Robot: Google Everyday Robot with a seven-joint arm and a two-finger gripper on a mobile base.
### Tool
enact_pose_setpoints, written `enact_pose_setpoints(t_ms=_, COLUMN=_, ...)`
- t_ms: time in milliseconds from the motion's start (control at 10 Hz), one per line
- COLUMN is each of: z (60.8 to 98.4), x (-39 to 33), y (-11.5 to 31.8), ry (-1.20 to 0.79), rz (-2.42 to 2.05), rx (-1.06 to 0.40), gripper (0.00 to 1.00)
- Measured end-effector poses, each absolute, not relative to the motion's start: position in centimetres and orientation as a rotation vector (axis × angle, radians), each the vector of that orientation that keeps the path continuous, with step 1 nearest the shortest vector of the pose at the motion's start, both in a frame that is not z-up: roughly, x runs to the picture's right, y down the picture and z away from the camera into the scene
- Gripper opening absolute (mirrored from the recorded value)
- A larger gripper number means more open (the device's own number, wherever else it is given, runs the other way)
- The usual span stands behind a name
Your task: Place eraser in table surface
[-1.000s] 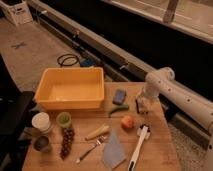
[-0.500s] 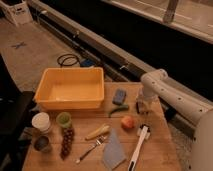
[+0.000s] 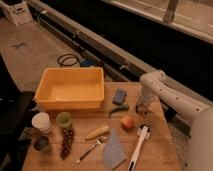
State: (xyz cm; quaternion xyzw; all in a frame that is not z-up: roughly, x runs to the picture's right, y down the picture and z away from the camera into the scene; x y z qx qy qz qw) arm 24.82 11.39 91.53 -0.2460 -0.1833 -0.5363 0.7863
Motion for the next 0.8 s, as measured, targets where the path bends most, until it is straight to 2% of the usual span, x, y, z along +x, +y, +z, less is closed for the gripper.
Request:
enact_pose_setpoints(t_ms=200, z=90.9, x=24.6, y=10.9, ry=-0.399, rz=-1.154, rx=-0.51, gripper=0.01)
enact_pose_setpoints(t_ms=600, z=86.7, x=24.0, y=7.1, ry=-0.37, rz=-1.14, rx=-0.371, gripper=0.0)
enact_pose_setpoints(t_ms=800, z=85.4, x=24.3, y=6.0, ry=-0.35, rz=-1.124, rx=-0.352, gripper=0.0)
